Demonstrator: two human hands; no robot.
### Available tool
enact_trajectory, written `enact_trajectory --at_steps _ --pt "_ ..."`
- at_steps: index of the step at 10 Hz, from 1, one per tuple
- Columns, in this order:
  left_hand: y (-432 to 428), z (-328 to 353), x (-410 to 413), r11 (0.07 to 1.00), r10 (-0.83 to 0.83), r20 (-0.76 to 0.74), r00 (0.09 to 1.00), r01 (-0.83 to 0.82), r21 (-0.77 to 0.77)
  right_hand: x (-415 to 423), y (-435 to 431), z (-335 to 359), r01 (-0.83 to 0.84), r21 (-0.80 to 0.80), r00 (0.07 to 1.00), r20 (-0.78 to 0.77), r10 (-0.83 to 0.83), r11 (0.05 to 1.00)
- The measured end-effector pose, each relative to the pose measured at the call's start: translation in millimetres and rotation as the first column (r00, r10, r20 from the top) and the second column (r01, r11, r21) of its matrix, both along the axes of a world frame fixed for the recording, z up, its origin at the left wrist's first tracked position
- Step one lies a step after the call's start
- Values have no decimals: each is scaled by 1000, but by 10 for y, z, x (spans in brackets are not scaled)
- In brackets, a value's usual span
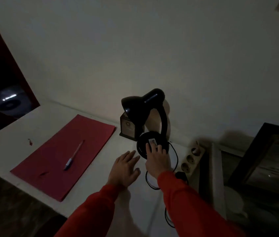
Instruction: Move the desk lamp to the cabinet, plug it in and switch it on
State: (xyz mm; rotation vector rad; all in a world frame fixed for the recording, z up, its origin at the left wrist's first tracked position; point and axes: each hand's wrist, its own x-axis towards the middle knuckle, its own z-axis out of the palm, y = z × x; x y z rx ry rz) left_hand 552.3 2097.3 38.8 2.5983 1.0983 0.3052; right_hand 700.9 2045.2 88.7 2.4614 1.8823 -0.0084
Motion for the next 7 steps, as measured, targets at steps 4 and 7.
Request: enact_trajectory --at_steps 4,7 --pt "55 356 -6 981 -104 -211 972 65 -184 14 -191 81 52 -35 968 -246 -59 998" --pt "-292 766 -416 981 -133 -201 970 101 -163 -271 -748 410 217 42 895 -408 -181 975"
